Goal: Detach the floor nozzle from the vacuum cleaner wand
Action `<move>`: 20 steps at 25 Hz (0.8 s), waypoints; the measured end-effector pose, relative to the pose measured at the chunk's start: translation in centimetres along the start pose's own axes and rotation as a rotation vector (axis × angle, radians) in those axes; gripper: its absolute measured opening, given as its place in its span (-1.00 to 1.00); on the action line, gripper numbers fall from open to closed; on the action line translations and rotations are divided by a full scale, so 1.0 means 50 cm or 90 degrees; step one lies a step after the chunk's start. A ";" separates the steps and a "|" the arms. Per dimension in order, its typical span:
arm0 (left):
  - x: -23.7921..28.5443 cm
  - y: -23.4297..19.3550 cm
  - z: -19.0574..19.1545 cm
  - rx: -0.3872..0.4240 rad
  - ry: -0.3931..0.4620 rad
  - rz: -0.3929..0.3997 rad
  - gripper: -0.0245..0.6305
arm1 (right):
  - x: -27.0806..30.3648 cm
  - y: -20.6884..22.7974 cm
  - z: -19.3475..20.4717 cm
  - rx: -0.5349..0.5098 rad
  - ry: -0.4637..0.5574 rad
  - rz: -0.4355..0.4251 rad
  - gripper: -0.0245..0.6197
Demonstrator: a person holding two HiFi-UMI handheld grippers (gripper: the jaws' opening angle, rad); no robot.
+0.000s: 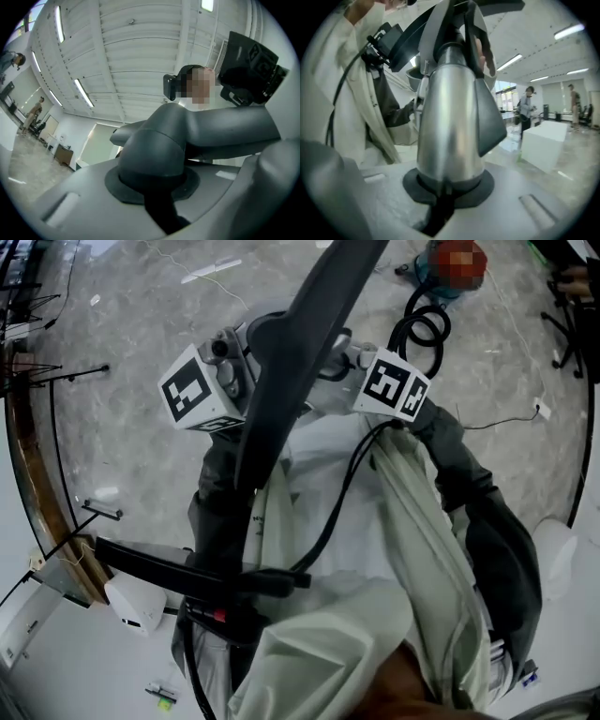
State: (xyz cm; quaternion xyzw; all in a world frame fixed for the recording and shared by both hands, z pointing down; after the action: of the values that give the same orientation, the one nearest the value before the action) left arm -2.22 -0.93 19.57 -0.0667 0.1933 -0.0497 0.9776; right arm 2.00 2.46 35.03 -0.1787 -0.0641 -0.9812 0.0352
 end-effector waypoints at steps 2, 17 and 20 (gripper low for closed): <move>-0.006 0.008 -0.001 0.002 0.007 0.046 -0.70 | -0.001 -0.007 0.001 -0.002 -0.008 -0.111 -0.80; -0.007 -0.070 -0.003 -0.042 -0.023 -0.181 -0.70 | 0.024 0.041 -0.005 0.061 -0.014 0.234 -0.81; -0.004 -0.047 -0.006 -0.026 -0.025 -0.123 -0.70 | 0.025 0.028 -0.004 0.040 0.002 0.199 -0.81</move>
State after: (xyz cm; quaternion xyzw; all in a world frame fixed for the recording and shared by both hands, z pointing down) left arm -2.68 -3.26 19.72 -0.1062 0.1677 -0.1383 0.9703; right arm 0.91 0.98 35.43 -0.1841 -0.0657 -0.9615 0.1932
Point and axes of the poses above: the fingertips, and each gripper's own axes: x forward along the fingers, y to its right, z out of its underside, the point moved 6 cm from there along -x, backward along the fingers, and after that the axes turned 1 degree about -z, right-handed, at the moved point
